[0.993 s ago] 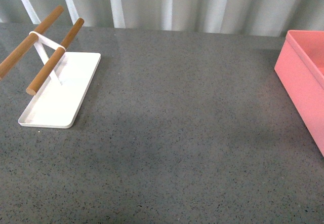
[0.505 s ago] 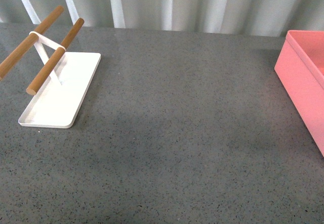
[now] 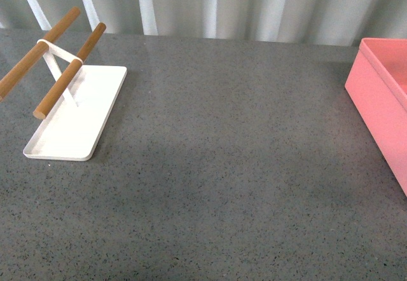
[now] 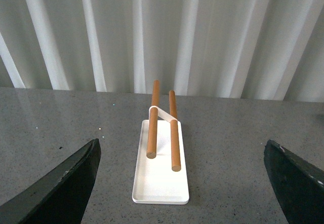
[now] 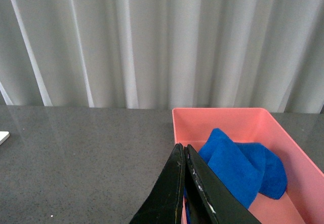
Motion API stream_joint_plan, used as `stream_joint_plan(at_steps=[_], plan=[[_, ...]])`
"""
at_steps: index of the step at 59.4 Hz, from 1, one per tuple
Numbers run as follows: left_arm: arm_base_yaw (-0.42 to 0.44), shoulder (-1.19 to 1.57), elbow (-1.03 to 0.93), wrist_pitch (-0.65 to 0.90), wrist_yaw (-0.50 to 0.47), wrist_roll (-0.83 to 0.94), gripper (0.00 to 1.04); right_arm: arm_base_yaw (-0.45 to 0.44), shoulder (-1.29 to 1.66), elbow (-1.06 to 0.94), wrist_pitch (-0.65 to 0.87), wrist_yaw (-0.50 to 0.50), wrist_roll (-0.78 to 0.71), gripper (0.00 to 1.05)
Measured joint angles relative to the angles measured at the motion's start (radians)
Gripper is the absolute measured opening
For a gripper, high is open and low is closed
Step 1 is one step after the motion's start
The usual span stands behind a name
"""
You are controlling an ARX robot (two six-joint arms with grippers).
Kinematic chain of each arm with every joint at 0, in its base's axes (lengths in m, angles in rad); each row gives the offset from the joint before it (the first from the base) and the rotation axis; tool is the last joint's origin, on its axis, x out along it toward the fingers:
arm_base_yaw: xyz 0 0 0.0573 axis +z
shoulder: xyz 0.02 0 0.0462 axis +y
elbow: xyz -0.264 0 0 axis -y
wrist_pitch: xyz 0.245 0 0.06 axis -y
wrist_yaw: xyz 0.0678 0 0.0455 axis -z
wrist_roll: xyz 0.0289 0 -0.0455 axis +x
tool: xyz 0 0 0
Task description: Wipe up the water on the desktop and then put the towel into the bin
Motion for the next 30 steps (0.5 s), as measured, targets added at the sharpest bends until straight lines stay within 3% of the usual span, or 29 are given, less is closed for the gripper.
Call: stream_joint_plan(at_steps=[18, 30], plan=[[0.000, 0.000, 0.000, 0.000, 0.000, 0.000, 0.98, 0.000, 0.000, 0.000, 0.000, 0.000, 0.000, 0.03], [0.000, 0.000, 0.000, 0.000, 0.000, 0.000, 0.98, 0.000, 0.000, 0.000, 0.000, 0.000, 0.000, 0.37]])
